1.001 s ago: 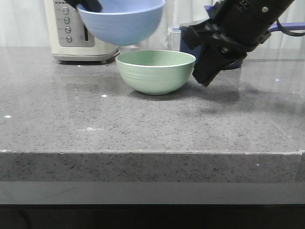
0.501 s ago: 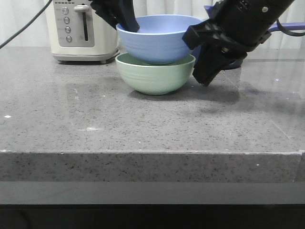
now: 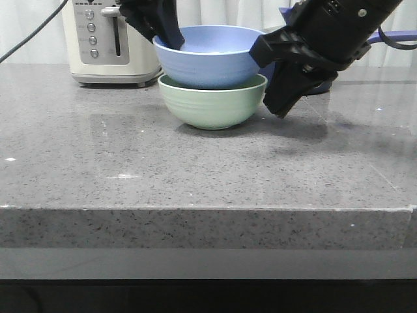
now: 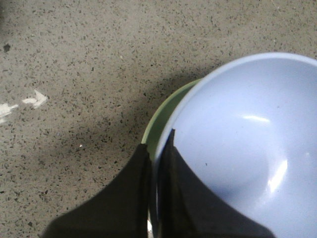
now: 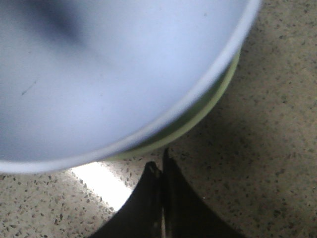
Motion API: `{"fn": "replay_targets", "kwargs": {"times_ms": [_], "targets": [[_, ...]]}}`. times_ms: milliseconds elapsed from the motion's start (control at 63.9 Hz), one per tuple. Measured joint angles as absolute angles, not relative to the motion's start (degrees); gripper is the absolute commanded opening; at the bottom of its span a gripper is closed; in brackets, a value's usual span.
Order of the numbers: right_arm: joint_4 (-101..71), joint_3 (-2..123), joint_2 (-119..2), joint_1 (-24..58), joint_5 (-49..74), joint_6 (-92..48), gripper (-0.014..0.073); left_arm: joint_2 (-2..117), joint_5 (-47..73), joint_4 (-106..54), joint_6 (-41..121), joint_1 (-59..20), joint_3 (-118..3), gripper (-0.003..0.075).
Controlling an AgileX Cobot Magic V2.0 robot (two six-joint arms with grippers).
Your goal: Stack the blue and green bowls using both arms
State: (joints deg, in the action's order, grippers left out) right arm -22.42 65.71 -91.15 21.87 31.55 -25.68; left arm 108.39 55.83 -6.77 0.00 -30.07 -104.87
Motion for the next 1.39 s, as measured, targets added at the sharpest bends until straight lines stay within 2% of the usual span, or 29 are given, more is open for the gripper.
{"fn": "replay_targets", "kwargs": {"times_ms": [110, 313, 422, 782, 1048, 1173, 1393], "targets": [[-22.42, 65.71, -91.15, 21.87, 31.55, -25.68, -0.0064, 108.39, 55.71, -6.77, 0.0, -30.07, -105.0, 0.0025], [-22.42, 65.71, -91.15, 21.87, 31.55, -25.68, -0.0064, 108.39, 55.35, -6.77, 0.0, -30.07, -105.0, 0.0293], [-22.42, 65.71, -91.15, 21.87, 31.55, -25.68, -0.0064, 108.39, 55.31, -6.77, 0.0, -30.07, -105.0, 0.0375], [-22.42, 65.71, -91.15, 21.87, 31.55, -25.68, -0.0064, 107.39, 54.62, -7.42, 0.0, -30.07, -105.0, 0.0376], [-22.42, 65.71, -91.15, 21.87, 31.55, -25.68, -0.0064, 98.1, 56.33, -5.23, 0.4, -30.07, -103.63, 0.0365], [-22.42, 65.71, -91.15, 21.87, 31.55, -25.68, -0.0064, 91.87, 56.33, -2.66, 0.5, -30.07, -98.77, 0.0365], [-22.42, 65.71, -91.15, 21.87, 31.55, -25.68, -0.0064, 77.79, 51.65, 1.45, 0.5, -30.07, -81.61, 0.0365]]}}
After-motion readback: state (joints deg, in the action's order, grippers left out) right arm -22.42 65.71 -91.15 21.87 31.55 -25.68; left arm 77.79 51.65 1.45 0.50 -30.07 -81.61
